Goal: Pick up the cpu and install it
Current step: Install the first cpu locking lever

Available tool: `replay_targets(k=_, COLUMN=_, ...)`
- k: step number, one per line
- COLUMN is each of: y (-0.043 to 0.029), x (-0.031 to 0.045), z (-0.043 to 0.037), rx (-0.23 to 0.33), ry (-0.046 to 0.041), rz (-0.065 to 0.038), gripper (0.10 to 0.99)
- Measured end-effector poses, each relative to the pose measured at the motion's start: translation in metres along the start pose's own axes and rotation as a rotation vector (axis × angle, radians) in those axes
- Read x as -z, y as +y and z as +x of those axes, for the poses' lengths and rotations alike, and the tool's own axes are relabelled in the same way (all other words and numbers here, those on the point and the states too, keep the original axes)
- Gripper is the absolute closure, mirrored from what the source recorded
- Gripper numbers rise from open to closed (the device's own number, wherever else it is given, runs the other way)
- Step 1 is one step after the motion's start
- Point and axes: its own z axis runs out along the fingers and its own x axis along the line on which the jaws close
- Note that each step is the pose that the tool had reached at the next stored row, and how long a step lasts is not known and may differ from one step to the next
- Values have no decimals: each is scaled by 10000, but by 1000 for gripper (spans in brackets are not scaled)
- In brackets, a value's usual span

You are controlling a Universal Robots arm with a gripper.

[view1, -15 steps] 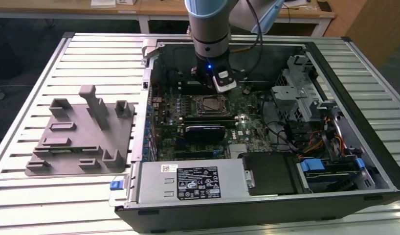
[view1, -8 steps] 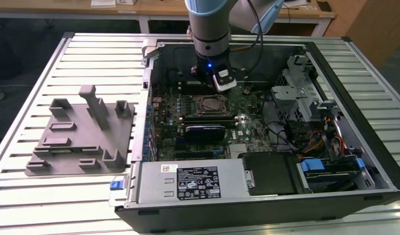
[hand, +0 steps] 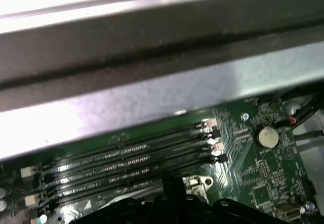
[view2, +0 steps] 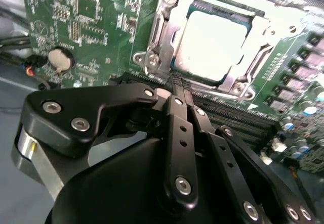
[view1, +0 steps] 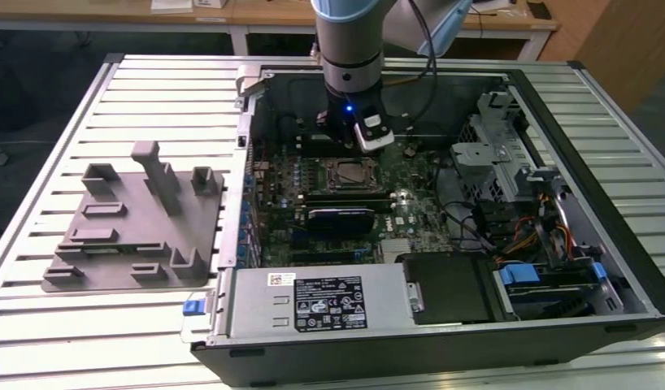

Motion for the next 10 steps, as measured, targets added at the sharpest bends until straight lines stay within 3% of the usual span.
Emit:
replay_targets(k=2, y=1, x=-1, z=-8, rx=16, ry=67, rz=234, gripper=980)
replay_targets(k=6, y=-17, x=-1, z=-38, rx=12, ry=339, rz=632, gripper=980)
replay_targets(k=10, y=-97, x=10, z=-66, rx=7, ry=478, rz=788, gripper=980)
